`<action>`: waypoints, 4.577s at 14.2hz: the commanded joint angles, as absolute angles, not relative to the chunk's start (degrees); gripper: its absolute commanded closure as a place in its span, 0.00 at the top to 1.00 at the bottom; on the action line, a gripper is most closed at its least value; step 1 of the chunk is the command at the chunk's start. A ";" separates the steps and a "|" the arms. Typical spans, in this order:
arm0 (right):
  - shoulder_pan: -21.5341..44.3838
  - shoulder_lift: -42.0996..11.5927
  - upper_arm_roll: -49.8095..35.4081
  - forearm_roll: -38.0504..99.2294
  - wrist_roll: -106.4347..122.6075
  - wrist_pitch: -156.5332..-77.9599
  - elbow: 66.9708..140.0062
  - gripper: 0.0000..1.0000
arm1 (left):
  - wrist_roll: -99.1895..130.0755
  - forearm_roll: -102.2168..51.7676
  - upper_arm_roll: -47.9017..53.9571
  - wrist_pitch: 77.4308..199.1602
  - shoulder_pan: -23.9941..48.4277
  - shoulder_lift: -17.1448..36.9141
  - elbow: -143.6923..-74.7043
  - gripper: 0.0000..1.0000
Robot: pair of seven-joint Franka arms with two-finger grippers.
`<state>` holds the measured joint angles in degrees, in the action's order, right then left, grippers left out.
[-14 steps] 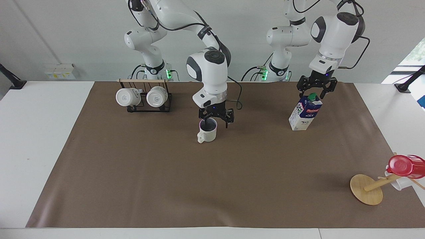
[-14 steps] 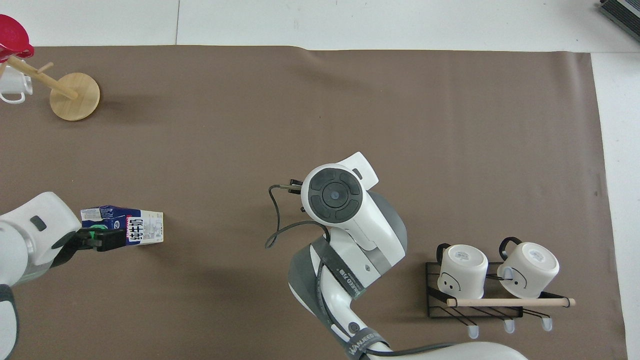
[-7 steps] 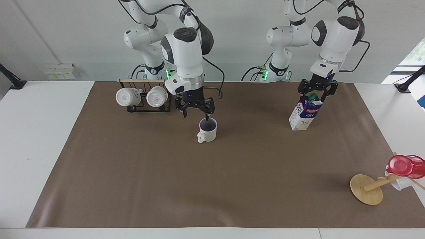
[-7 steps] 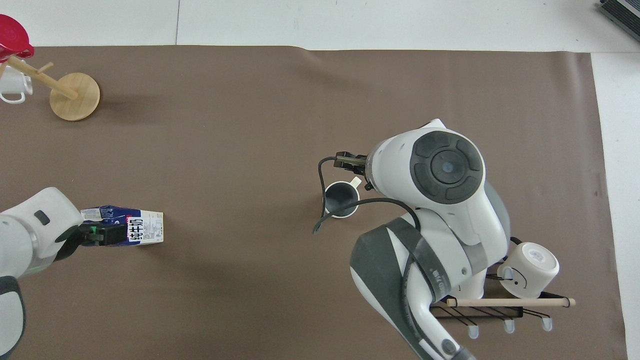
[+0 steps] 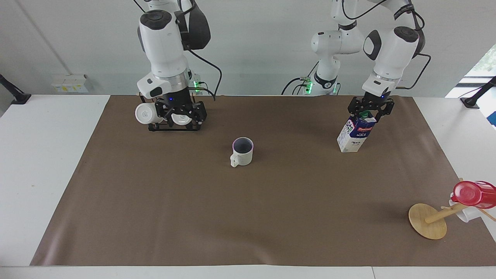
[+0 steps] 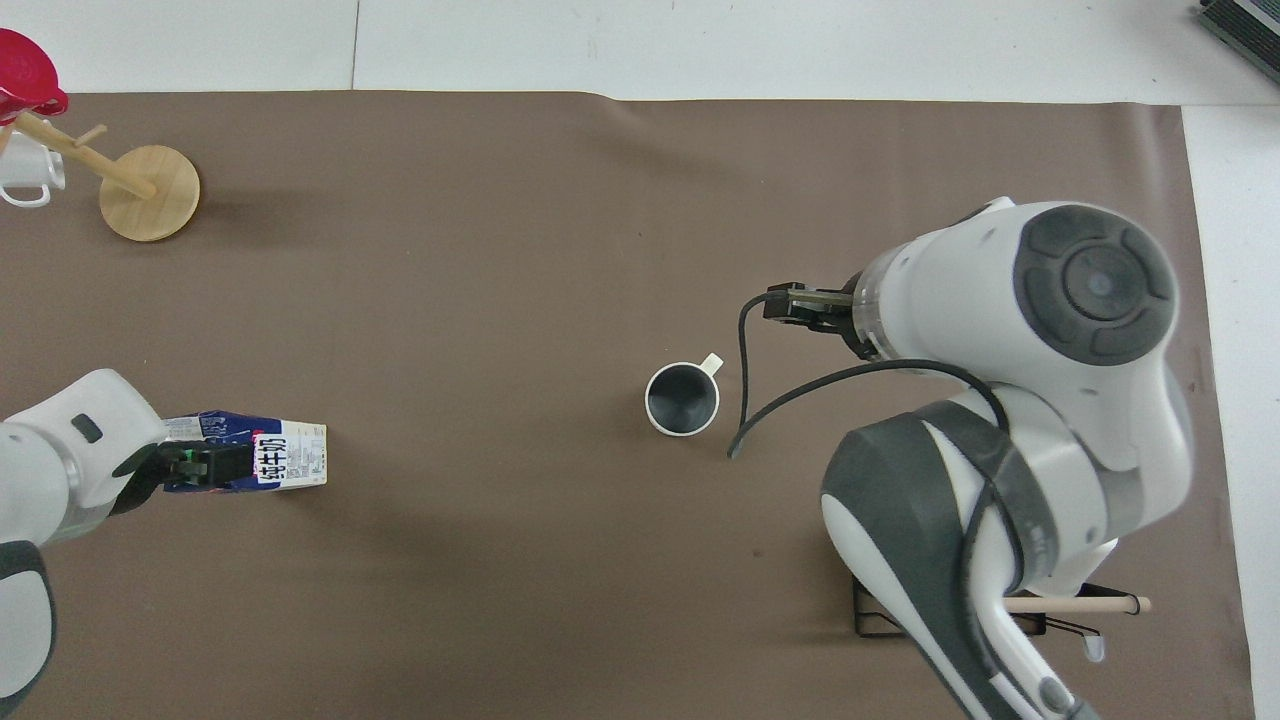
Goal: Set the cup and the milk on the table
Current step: 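Release the mug and withdraw the right gripper while the left gripper grasps the carton, then lift the milk carton with the left gripper toward the mug, then lower the carton beside the mug with the left gripper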
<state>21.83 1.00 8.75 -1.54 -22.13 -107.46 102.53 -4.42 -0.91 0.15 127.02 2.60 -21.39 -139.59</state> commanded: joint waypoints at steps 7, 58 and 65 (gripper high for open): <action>8.63 6.50 8.26 -1.32 -7.75 -94.40 103.97 1.00 | -5.36 -1.05 0.35 127.79 2.20 -21.97 -140.80 0.77; 3.25 8.96 5.18 -1.32 -1.14 -83.32 90.79 1.00 | 49.04 7.21 2.37 122.26 35.60 6.94 -105.55 0.52; 3.25 8.88 5.19 -1.32 -1.14 -83.32 90.79 1.00 | 48.96 8.79 2.46 122.43 35.95 7.12 -106.26 0.53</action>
